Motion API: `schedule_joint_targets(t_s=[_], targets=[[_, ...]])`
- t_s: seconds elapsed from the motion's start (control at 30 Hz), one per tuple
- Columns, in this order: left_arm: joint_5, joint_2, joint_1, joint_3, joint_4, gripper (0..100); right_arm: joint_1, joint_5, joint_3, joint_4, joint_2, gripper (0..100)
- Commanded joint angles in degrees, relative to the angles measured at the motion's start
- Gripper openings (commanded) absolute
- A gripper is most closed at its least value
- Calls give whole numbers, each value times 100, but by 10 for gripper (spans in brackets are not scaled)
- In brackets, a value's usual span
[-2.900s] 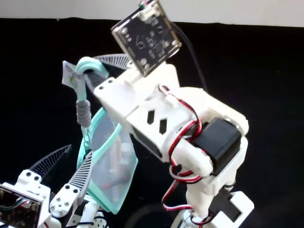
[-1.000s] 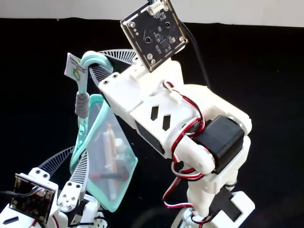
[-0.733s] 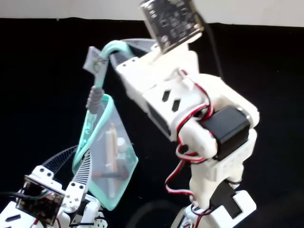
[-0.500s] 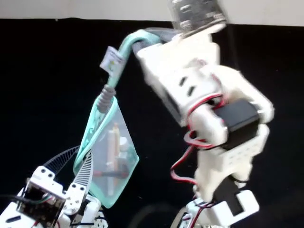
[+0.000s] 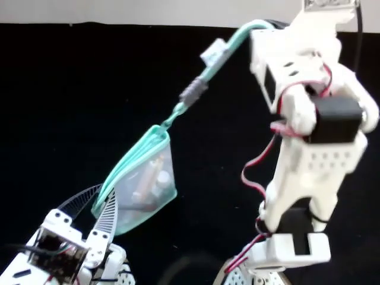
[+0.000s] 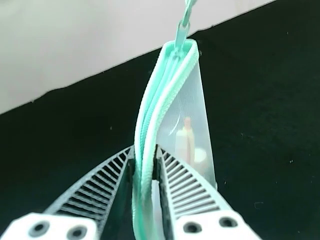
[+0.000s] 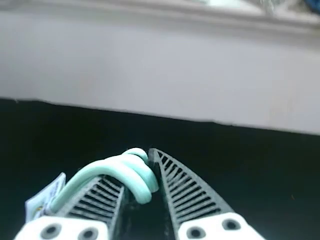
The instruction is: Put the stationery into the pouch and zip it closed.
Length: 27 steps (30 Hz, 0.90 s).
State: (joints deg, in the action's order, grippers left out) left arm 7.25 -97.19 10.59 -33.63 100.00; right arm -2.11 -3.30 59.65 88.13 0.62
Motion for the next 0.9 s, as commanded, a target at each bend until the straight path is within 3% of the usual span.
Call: schedule_joint_targets(t_s=[0.0, 0.17, 0.37, 0.53, 0.73, 0.87], targets=[[35, 13, -163, -31, 123, 6, 716, -88, -92, -356, 268, 6], [35, 13, -163, -31, 123, 6, 1042, -88, -136, -295, 787, 6], [35, 22, -163, -40, 123, 6, 1042, -70, -136, 567, 1393, 6], [35, 22, -163, -48, 123, 6, 725, -35, -136, 1297, 1815, 6], [35, 22, -171, -48, 123, 6, 189, -35, -136, 1305, 1921, 14], [35, 22, -171, -48, 123, 6, -189, -35, -277, 1305, 1903, 122]])
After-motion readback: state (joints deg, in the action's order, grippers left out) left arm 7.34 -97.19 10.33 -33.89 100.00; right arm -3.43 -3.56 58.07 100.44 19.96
